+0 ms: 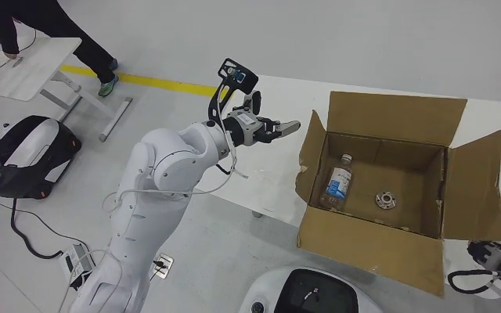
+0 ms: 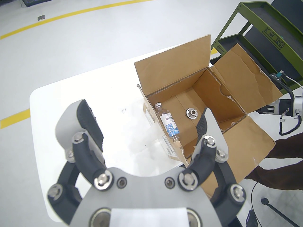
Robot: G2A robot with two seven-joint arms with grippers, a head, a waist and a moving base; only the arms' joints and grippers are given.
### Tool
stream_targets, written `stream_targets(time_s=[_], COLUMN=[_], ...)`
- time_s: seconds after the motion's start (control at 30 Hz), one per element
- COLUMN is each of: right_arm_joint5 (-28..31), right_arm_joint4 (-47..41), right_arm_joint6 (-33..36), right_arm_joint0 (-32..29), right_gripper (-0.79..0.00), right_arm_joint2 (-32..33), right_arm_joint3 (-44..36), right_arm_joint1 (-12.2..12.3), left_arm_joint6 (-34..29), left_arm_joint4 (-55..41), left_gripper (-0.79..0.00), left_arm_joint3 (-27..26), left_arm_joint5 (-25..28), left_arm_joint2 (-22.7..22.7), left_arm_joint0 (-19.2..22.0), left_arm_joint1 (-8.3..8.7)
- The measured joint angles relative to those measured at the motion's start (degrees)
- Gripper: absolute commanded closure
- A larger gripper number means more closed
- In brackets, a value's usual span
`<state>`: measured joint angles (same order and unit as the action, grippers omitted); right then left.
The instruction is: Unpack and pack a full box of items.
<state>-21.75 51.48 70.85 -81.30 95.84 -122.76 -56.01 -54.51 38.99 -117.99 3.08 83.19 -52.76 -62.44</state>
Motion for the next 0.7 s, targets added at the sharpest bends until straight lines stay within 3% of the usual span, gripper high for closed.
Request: stream_targets(time_s=[0.2,0.37,0.7], right_arm_joint5=[0.06,1.33,2.59], right_arm_joint4=[-0.11,-2.86,-5.45], right_arm_joint6=[-0.15,-5.29,-7.16], right_arm_joint0=[-0.09,-1.18,2.02], right_gripper=[0.0,0.0,0.0], right_arm_joint2=[-0.04,-1.29,-6.7], right_arm_joint3=[0.13,3.66,8.07], right_arm_joint1=[-0.02,-0.43,-0.98], left_arm_joint6=[0.0,0.0,0.0], left_arm_joint4=[0.0,0.0,0.0], left_gripper=[-0.785,-0.785,-0.785], left_arm_joint3=[0.0,0.0,0.0], left_arm_joint5=[0.0,0.0,0.0], left_arm_joint2=[0.0,0.0,0.0], left_arm_joint0=[0.0,0.0,0.0], left_arm_joint1=[0.0,0.0,0.0])
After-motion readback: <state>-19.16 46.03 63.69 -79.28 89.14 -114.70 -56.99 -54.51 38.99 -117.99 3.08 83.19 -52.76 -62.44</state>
